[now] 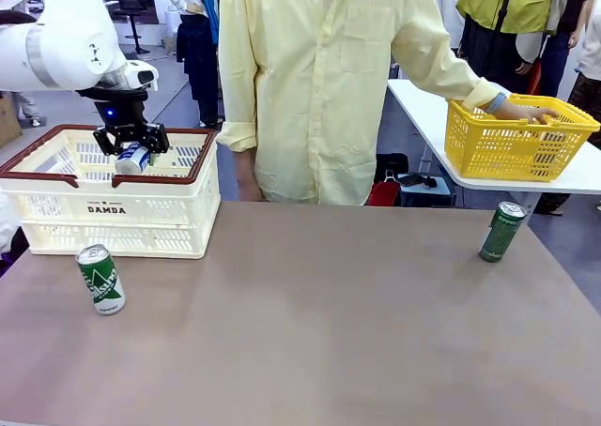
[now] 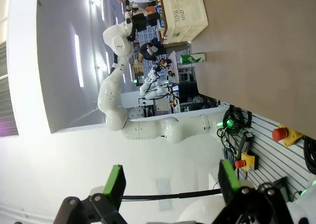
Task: Place the drinks into the Shopping basket.
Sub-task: Pick up one drink and place it into the Shopping basket.
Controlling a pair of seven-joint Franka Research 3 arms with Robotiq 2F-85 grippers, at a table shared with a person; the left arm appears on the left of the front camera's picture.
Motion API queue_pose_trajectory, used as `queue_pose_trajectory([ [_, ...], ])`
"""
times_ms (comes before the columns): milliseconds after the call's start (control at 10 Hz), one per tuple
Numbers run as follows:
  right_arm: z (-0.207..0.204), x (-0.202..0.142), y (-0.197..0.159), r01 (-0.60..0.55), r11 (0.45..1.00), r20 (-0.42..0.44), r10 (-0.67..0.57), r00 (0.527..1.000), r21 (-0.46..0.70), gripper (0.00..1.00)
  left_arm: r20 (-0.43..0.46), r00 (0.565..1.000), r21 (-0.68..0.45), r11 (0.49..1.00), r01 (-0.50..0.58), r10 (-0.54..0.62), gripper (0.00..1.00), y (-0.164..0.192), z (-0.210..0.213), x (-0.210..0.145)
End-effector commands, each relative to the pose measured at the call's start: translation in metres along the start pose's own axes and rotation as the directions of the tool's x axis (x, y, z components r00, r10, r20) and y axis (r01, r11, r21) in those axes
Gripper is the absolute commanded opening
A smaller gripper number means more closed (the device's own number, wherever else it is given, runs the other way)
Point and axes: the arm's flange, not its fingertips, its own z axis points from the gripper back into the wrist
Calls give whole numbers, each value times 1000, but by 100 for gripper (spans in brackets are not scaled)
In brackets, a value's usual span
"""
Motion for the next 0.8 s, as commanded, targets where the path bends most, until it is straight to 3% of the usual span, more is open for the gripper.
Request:
queue_pose_trajectory([
  [0, 1, 0, 2, -6, 1000, -4, 6, 1000, 2, 100, -42, 999, -2, 1000, 24, -24, 0, 2, -41, 9],
  [300, 1, 0, 2, -6, 1000, -4, 6, 1000, 2, 100, -34, 999, -1, 1000, 0, 0, 0, 13, -85, 0],
  [700, 1, 0, 2, -6, 1000, -4, 6, 1000, 2, 100, 16, 998, -14, 998, -53, 53, 0, 23, -87, -9],
])
